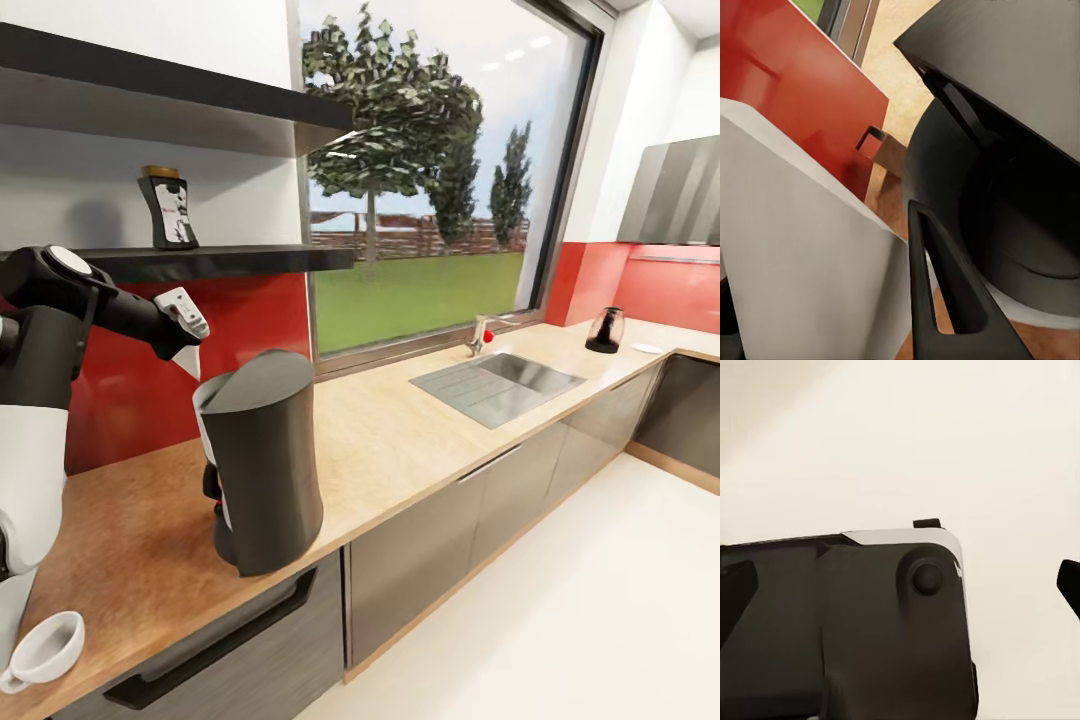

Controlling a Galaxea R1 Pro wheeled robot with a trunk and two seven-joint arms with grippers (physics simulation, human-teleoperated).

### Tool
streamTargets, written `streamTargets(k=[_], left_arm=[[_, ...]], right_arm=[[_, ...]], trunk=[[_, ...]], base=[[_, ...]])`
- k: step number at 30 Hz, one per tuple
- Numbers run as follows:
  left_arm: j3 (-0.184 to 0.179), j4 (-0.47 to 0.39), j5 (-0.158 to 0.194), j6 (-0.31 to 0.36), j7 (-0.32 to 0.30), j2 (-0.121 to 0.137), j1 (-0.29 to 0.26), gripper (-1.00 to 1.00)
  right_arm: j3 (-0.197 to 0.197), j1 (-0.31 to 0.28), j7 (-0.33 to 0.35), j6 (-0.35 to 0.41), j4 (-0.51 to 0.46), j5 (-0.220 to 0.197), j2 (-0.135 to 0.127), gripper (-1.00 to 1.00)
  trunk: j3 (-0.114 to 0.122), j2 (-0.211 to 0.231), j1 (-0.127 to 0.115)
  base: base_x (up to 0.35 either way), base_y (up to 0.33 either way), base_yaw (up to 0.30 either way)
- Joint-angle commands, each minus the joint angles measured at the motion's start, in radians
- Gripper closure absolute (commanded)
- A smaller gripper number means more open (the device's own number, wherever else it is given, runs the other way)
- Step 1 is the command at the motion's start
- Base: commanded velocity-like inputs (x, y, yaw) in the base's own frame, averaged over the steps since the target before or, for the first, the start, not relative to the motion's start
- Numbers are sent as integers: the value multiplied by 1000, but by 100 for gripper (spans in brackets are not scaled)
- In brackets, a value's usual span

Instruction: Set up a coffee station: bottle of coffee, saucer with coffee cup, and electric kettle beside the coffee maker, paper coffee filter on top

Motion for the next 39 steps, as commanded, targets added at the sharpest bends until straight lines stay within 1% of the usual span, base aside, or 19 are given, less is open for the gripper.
streamTargets(k=[1, 7, 15, 22, 27, 39], left_arm=[[-2, -1, -6, 10, -7, 0, 0, 100], [-3, -2, -6, 10, -7, -1, 0, 100], [-4, -2, -6, 10, -7, -2, 0, 100], [-5, -1, -6, 10, -7, -2, 1, 100], [-4, -1, -6, 10, -5, -7, 17, 100], [-4, 0, -2, 11, 1, -13, 22, 100]], right_arm=[[1, -1, 0, -4, 1, -9, 0, -100], [1, 0, 0, -4, 1, -9, 0, -100], [0, -1, -1, -4, 0, -9, 0, -100], [0, 0, -1, -4, -1, -9, -1, -100], [0, -1, -1, -4, -2, -9, -1, -100], [0, -1, -1, -4, -1, -9, -1, -100]], trunk=[[0, -1, 0], [0, -1, 0], [0, -1, 0], [0, -1, 0], [0, -1, 0], [0, -1, 0]], base=[[7, 9, 0], [2, 2, -7], [0, 0, -107], [0, 0, -7], [0, 0, 0], [0, 0, 0]])
